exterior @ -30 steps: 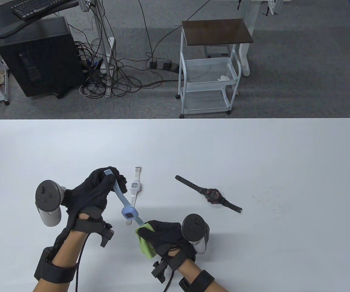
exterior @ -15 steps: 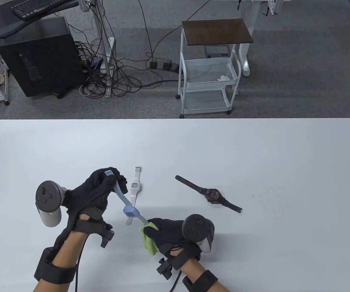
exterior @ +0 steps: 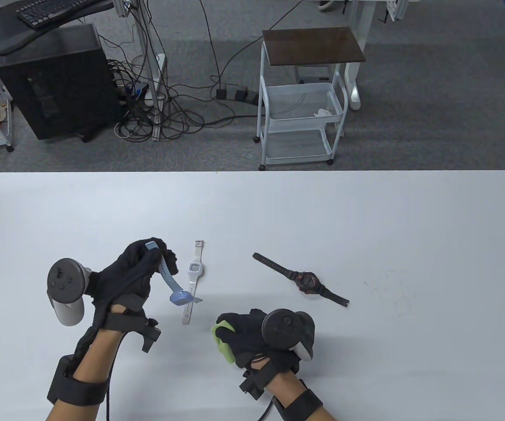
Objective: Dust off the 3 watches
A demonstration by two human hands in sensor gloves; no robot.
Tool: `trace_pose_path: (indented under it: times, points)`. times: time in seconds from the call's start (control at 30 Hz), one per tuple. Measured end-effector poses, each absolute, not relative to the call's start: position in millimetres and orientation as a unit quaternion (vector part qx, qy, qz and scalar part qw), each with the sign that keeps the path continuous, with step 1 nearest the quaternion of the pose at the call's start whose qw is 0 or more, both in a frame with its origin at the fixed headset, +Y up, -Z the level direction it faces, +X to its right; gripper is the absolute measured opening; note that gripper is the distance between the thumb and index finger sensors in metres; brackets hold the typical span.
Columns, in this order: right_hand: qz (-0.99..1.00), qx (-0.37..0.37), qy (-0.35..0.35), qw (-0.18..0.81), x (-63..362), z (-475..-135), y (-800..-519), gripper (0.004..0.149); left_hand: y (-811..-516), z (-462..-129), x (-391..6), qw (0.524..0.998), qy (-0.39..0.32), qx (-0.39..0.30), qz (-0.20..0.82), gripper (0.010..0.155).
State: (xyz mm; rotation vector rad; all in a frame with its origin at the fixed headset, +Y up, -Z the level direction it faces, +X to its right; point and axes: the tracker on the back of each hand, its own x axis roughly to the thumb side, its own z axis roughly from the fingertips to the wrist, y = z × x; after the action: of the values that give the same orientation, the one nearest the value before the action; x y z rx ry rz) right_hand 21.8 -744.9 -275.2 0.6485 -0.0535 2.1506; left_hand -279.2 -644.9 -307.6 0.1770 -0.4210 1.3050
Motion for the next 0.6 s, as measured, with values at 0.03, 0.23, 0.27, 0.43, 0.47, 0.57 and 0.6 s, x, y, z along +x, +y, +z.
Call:
trace_pose_path:
  times: [0.03,0.23,0.27,0.43,0.47,0.57,0.6]
  points:
    - [0.869,0.265,-0.023,0.417,21.4,-274.6,-744.3,0.048,-646.9,-308.6,-279.2,0.771,-0.193,0.078,0.602,0.045]
    - [0.892,0.270,0.027,0.362,17.1,-276.0,-750.4,0.051,-652.4,-311.5,-276.4,0.779,-0.189,0.067,0.595,0.045]
    - [0.895,0.269,0.035,0.353,16.4,-276.4,-751.9,0.052,-652.9,-311.6,-275.8,0.779,-0.189,0.067,0.594,0.045]
    - [0.921,0.254,0.078,0.286,14.0,-278.5,-760.1,0.055,-655.0,-312.3,-272.4,0.783,-0.190,0.060,0.589,0.045]
    - [0.923,0.252,0.082,0.279,13.8,-278.9,-761.3,0.055,-655.4,-312.5,-271.9,0.784,-0.190,0.060,0.588,0.045]
    - [0.930,0.245,0.099,0.254,13.2,-280.6,-766.2,0.057,-657.0,-313.1,-270.2,0.786,-0.190,0.055,0.585,0.045]
    - [0.932,0.241,0.107,0.246,13.0,-280.9,-767.8,0.057,-657.4,-313.3,-269.8,0.787,-0.190,0.054,0.585,0.046]
